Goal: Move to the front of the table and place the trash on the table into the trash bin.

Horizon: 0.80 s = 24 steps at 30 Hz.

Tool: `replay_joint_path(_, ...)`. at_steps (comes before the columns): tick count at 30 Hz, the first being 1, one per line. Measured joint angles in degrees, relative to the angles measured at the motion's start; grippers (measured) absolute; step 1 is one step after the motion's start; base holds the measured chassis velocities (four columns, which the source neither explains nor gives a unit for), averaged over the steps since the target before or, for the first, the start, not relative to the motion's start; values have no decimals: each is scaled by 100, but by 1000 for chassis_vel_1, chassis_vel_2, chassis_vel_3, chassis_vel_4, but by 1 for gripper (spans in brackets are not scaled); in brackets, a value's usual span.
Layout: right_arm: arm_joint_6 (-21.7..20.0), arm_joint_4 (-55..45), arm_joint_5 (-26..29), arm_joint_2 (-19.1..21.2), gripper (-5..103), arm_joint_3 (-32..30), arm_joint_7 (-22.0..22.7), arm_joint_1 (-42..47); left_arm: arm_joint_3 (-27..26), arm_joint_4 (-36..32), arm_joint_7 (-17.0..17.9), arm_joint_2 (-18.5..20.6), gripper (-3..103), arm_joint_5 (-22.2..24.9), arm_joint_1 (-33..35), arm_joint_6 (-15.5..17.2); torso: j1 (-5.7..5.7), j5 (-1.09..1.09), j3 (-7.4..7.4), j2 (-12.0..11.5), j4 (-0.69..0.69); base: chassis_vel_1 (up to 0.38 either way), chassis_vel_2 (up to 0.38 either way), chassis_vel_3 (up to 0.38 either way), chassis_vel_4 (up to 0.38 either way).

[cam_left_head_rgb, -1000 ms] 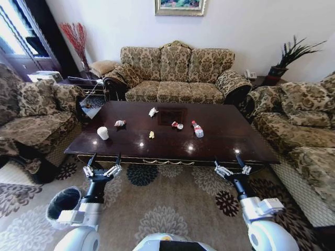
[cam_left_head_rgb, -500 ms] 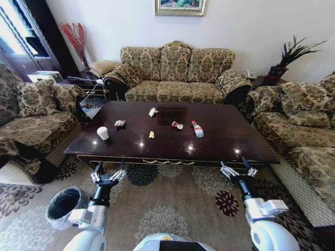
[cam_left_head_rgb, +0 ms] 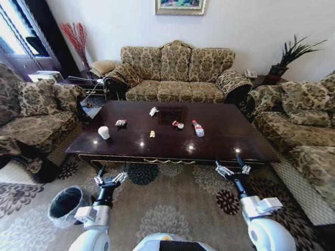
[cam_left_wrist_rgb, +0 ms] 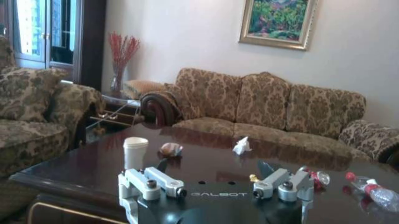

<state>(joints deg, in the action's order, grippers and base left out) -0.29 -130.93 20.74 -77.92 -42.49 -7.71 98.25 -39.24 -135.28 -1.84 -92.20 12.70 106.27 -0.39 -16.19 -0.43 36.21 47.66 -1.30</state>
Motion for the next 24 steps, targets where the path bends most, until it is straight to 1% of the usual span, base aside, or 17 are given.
replay_joint_path(6,53,-3,-14,-43,100,22,-18,32,-27,5,-17,8,97,10,13,-57,5,-2,-2,2,0,339,23,-333,-28)
replay_joint_path(9,158,8,38,-61,100,36,-8,31,-42,31,-36,29,97,12,43,-143,6,-1,-2,2,0,366,123,-314,-107)
replay_joint_path(12,240,29,70,-57,100,36,-13,41,-50,31,-43,31,97,13,51,-163,5,-4,-3,3,0,282,138,-218,-140)
replay_joint_path(13,304,48,83,-46,100,38,-31,54,-62,39,-46,26,97,19,52,-183,5,-6,-2,3,1,127,90,-76,-101)
replay_joint_path(16,329,58,76,-31,100,53,-55,61,-100,87,-47,16,97,68,42,-222,1,-5,0,1,0,51,83,-45,-104)
replay_joint_path(18,235,43,-20,-33,100,54,-84,57,-141,128,-44,18,97,117,40,-249,-2,2,1,0,-1,-43,37,40,-13)
replay_joint_path(24,197,64,-118,-56,100,105,-107,43,-165,156,-41,23,97,145,57,-267,1,2,0,0,0,-57,-21,64,26)
